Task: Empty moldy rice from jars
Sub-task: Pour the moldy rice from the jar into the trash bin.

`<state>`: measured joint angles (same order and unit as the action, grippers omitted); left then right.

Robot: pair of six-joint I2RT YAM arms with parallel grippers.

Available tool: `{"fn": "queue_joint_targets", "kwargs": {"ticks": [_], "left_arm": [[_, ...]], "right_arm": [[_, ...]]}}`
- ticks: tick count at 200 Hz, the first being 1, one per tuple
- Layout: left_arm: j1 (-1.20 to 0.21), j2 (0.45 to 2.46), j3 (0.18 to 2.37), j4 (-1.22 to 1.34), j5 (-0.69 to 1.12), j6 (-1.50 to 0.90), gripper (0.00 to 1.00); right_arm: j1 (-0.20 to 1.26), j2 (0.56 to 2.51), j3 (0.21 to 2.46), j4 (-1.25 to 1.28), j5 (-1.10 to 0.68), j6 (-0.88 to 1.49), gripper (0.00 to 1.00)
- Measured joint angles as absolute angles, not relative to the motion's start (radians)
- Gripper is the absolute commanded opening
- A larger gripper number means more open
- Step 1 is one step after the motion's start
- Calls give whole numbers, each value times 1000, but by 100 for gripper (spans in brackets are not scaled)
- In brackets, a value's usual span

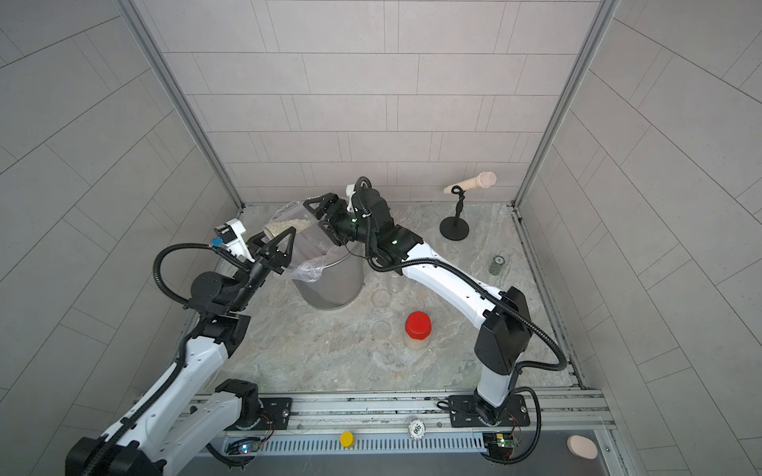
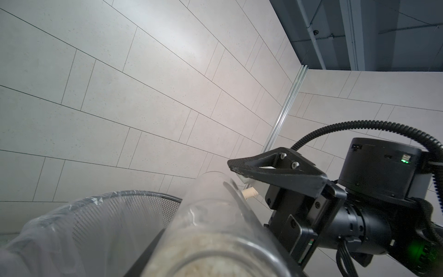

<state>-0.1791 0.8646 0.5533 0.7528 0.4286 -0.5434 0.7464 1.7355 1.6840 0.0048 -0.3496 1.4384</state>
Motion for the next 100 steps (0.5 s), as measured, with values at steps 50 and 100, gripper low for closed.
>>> {"fn": "queue_joint_targets", "kwargs": {"ticks": [50, 100], "left_arm": [[-179, 848, 567, 632, 430, -514, 27], [-179, 844, 690, 390, 431, -450, 23]], "right_arm": [[712, 1638, 1581, -47, -294, 1373, 82], [619, 1464, 1458, -76, -218, 1306, 82]]}}
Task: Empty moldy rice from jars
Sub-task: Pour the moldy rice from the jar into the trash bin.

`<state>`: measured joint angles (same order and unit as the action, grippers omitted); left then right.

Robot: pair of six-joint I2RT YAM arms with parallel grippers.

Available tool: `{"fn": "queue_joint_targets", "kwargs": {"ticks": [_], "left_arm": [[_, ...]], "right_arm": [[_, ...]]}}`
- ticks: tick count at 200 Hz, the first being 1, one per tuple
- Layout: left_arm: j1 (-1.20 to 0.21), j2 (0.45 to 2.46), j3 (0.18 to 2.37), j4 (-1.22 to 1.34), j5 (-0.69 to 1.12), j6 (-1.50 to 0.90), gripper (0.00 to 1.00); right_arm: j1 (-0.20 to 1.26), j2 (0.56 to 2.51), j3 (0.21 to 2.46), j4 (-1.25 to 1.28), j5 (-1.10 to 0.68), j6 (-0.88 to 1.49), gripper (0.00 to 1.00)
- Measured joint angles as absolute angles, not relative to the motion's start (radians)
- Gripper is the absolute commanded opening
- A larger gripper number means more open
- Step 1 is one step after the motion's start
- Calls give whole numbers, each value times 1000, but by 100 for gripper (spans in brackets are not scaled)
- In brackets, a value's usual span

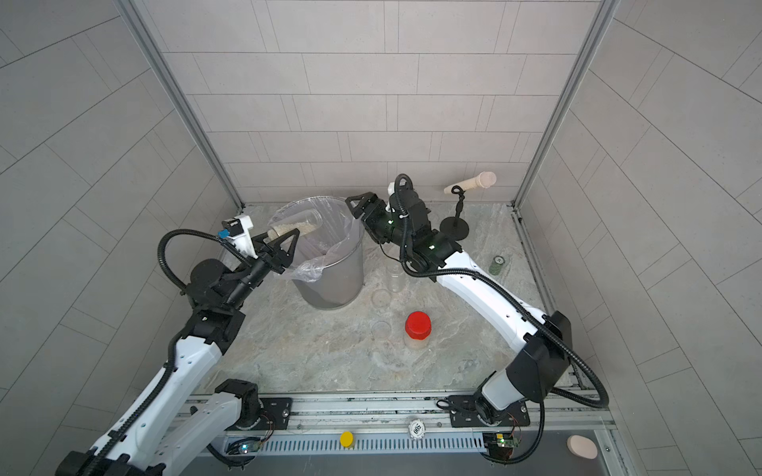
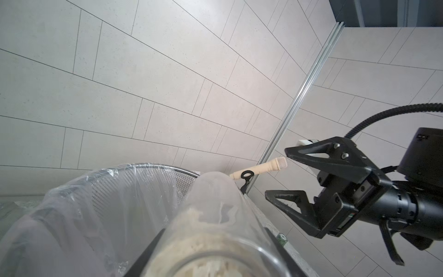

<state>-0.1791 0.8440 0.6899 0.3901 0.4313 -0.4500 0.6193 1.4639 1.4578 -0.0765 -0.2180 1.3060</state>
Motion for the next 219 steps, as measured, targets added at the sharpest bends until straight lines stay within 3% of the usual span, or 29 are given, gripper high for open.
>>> {"fn": "queue_joint_targets", "kwargs": {"ticks": [67, 219], "left_arm": [[-179, 863, 821, 17, 426, -347, 24], [-188, 1361, 1529, -834, 323, -161, 21]], "right_arm": [[520, 1250, 1290, -87, -121, 1215, 82], [477, 1307, 1377, -490, -294, 728, 81]]}}
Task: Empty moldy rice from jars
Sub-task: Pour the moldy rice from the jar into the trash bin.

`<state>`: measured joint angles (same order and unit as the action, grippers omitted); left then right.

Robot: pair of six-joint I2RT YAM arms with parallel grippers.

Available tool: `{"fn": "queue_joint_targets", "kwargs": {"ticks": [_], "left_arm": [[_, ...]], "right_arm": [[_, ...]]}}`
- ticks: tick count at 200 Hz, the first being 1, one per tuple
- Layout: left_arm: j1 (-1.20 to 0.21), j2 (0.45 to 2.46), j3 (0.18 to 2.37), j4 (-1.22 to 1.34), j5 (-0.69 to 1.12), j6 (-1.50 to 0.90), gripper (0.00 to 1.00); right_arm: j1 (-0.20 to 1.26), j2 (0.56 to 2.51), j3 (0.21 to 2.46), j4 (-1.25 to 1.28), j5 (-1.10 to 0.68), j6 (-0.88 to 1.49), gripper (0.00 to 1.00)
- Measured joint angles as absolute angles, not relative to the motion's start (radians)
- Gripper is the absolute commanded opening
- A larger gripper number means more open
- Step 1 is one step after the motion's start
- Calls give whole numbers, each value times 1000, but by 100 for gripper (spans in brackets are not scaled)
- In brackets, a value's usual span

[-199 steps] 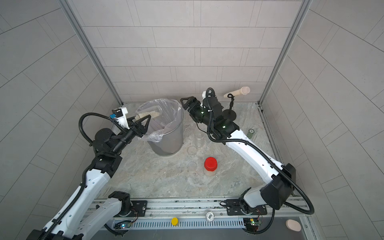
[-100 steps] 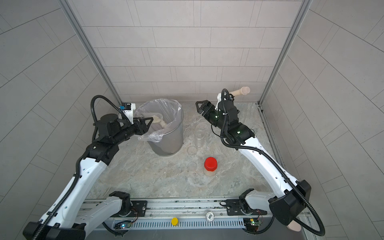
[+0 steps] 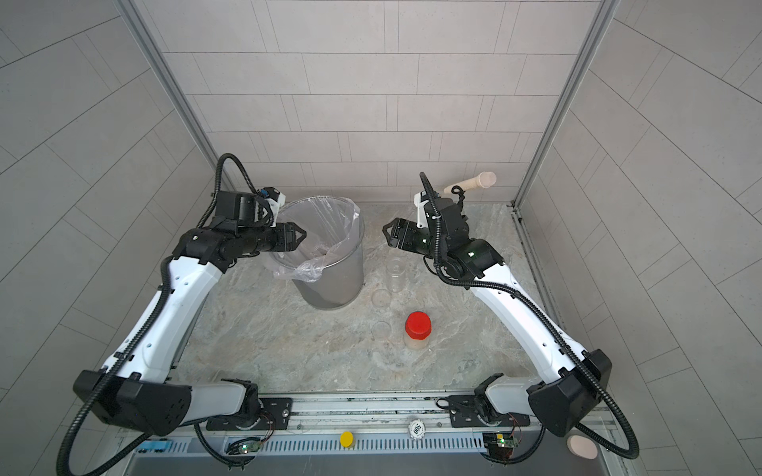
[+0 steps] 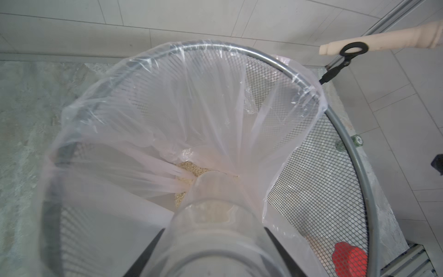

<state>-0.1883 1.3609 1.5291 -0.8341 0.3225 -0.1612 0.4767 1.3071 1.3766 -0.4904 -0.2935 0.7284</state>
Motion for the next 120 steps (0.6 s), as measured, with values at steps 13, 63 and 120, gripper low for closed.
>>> {"fn": "queue_joint_targets", "kwargs": {"ticks": [13, 63, 120], "left_arm": [[-196, 1414, 1603, -887, 299, -140, 20], [-286, 1582, 1783, -1023, 236, -70, 19], [-319, 1672, 1937, -1152, 134, 1, 23]], "right_arm": [[477, 1309, 1365, -508, -299, 709, 81], [477, 1318, 1351, -555, -309, 675, 81], [477, 1340, 1351, -568, -337, 673, 79]]}}
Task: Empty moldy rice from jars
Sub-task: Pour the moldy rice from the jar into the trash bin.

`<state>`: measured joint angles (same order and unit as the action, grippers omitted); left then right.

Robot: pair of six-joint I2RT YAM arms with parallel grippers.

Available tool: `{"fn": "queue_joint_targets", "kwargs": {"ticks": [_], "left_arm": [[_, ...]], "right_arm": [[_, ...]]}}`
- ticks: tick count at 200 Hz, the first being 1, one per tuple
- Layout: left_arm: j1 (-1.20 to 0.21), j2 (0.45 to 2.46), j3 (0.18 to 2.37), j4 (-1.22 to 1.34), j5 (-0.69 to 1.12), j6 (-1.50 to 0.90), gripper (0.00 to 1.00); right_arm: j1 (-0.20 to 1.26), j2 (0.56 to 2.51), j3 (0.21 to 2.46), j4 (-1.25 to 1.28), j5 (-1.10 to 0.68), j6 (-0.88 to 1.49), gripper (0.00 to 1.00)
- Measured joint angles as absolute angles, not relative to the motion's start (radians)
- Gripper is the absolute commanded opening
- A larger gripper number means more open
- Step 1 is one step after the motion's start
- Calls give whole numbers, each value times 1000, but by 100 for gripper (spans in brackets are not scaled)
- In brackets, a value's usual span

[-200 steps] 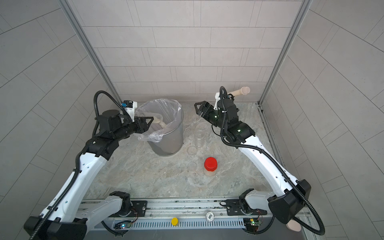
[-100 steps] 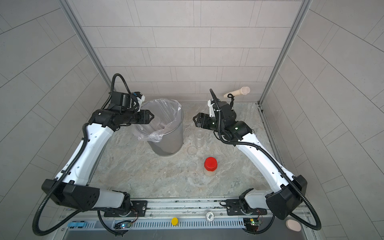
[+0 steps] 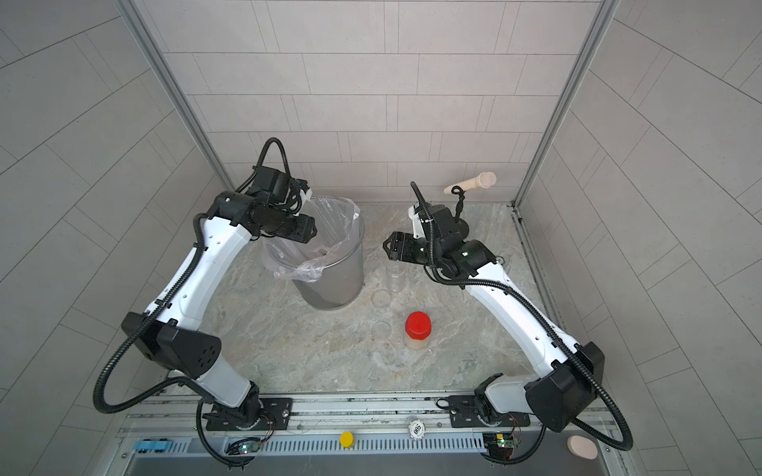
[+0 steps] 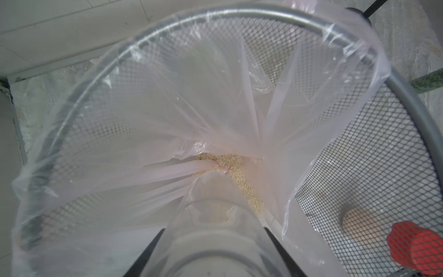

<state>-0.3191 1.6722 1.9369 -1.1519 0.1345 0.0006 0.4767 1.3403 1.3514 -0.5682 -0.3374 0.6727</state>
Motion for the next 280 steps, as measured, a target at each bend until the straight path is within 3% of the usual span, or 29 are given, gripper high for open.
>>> {"fn": "queue_joint_targets", "kwargs": {"ticks": [57, 117, 153, 219, 280], "left_arm": [[-356, 1768, 2003, -1216, 134, 36, 21], [-342, 1659, 1921, -1100, 147, 35, 26], [-342, 1455, 1691, -875, 180, 14, 38], [-343, 1162, 1361, -363, 281, -159, 36], [-343, 950, 1045, 34, 278, -310, 39]], "right_arm": [[477, 1362, 1359, -583, -363, 658, 79], [477, 1362, 1359, -571, -399, 662, 79], [477, 1362, 1359, -527, -458, 704, 79], [558, 1328, 1341, -317, -505, 897, 81], [699, 1304, 1242, 5, -371, 1164, 88]]}}
